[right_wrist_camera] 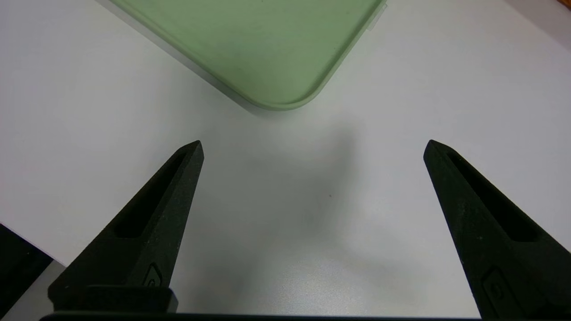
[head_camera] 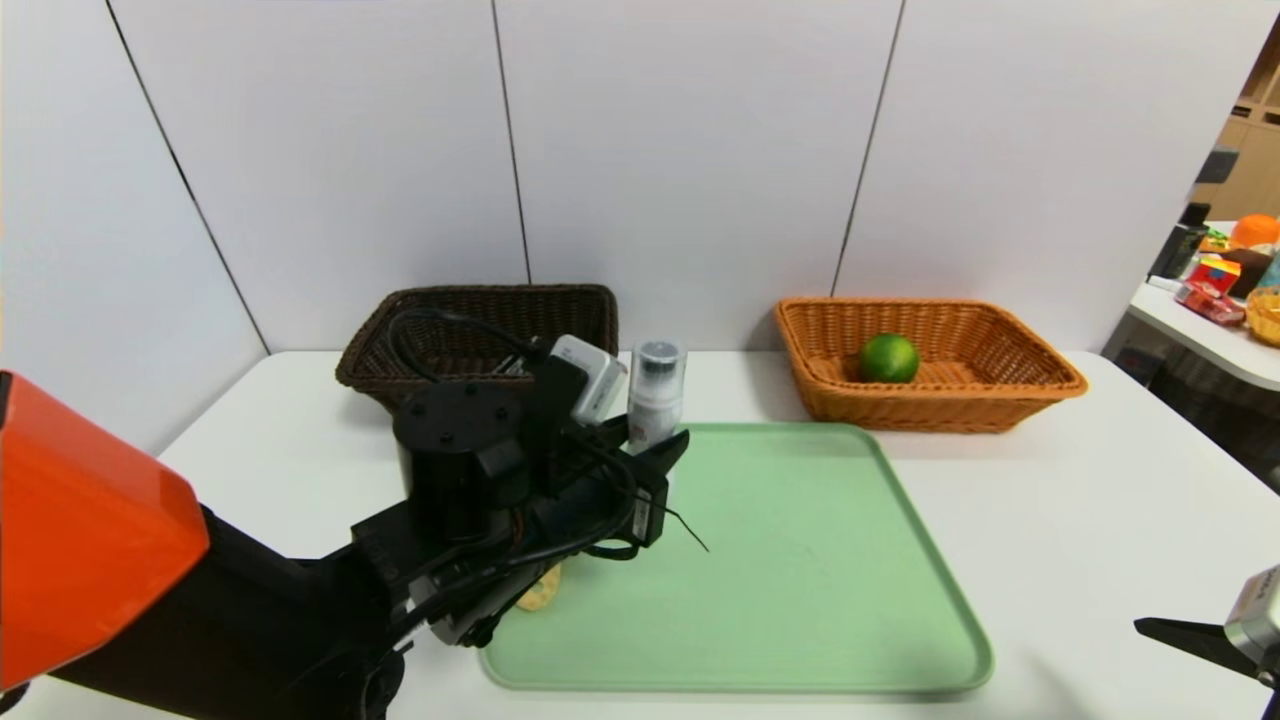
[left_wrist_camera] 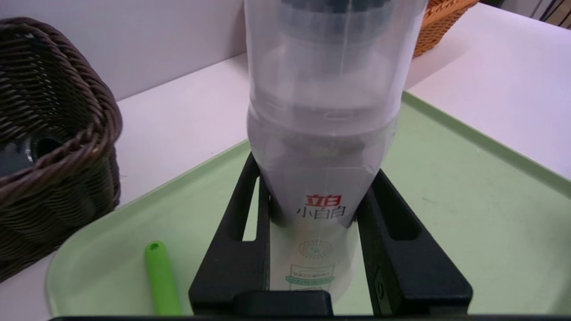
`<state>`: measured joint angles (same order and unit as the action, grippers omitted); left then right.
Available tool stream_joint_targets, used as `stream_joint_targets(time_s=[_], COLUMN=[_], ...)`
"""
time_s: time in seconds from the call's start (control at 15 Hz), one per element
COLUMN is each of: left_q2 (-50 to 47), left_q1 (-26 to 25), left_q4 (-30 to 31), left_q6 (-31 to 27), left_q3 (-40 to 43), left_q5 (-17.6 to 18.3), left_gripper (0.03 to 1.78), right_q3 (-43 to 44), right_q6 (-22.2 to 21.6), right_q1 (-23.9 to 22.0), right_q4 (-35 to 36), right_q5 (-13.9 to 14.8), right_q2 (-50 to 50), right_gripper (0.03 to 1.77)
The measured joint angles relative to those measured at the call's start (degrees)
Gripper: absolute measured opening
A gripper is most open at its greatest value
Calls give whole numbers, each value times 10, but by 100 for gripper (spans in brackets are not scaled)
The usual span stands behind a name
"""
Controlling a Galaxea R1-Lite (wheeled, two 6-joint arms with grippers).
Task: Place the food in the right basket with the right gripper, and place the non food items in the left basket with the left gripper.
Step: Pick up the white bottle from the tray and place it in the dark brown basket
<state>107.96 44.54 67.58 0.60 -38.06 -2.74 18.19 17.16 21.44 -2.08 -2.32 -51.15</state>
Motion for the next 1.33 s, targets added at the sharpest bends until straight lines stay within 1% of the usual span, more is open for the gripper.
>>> stream_joint_targets(time_s=[0.13,0.4,0.67,0.8,1.0,1.13,1.33], left_q2=[-22,-67,-100,-106,-107,-100,-80], left_q1=[-4,-30,-90,-130,-192,-220,-247], left_q4=[-17,-56,-93,-112,-150,-167,-185], left_q6=[-5,-22,-44,-47,-48,-48,-48], left_q3=[4,7,-9,-32,-81,-114,-170], left_q5=[-3,-4,-1,3,25,31,35], left_gripper=[58,58,58,58,58,58,58], right_q3=[0,0,1,1,0,0,-3], right_q6=[0,0,0,0,0,0,-2], right_q1=[0,4,5,5,5,5,5], right_q4=[0,1,1,1,1,1,1], right_q5=[0,0,0,0,0,0,0], right_q2=[-1,-2,-1,-1,-1,-1,0], right_gripper=[170,170,170,170,170,170,170])
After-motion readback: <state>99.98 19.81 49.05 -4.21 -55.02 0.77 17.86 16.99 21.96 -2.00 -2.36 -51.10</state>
